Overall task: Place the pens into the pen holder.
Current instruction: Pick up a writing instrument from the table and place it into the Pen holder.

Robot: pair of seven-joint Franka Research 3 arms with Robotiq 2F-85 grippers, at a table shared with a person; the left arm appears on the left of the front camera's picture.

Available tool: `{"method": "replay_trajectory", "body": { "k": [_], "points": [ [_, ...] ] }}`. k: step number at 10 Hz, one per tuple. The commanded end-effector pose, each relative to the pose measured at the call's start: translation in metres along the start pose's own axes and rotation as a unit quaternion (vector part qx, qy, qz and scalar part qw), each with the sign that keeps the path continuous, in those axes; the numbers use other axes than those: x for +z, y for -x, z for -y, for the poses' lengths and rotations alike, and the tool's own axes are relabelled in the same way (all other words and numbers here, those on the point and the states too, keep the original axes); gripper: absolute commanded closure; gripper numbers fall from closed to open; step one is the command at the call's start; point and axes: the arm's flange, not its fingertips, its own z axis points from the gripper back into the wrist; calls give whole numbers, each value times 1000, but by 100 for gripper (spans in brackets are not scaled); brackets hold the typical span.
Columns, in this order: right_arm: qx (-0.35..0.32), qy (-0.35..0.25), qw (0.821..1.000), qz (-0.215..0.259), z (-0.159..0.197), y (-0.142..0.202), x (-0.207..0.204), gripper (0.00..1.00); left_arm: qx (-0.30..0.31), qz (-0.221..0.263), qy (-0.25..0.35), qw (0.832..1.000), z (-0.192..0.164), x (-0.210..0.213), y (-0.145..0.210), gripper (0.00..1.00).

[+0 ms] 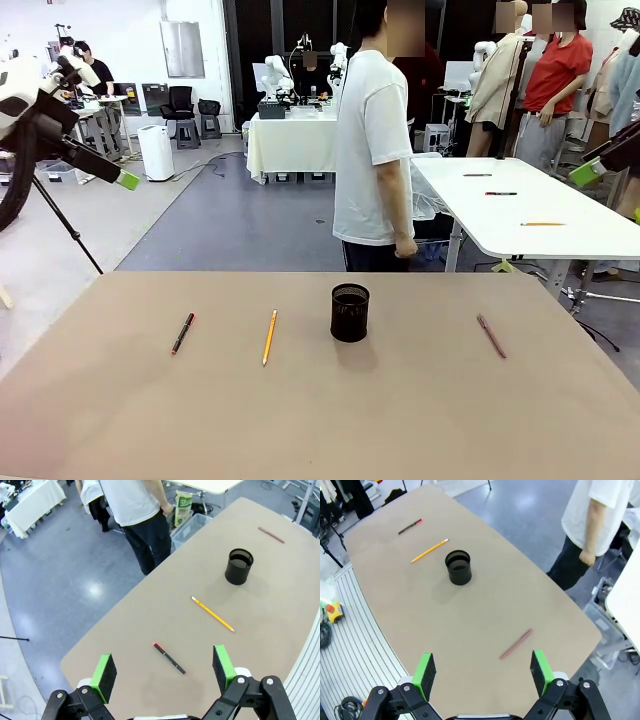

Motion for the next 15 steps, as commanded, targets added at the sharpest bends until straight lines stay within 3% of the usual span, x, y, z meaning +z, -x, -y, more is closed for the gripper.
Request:
{"method": "replay_trajectory", "body": {
  "k": [1, 7, 8, 10, 15],
  "points": [
    [1, -1, 1000, 1, 0, -1, 0, 0, 0, -2, -4, 1000, -2, 2, 0, 0],
    [1, -1, 1000, 1, 0, -1, 0, 0, 0, 0, 0, 1000, 0, 0, 0, 0],
    [1, -1, 1000, 1, 0, -1, 0, 0, 12, -29, -5, 999, 5, -5, -1, 0],
    [1, -1, 1000, 1, 0, -1, 0, 0, 98, -153, -59, 982, 18, -26, -12, 0],
    [1, -1, 1000, 1, 0, -1, 0, 0, 163, -327, -56, 929, 48, -106, -12, 0]
  ]
}}
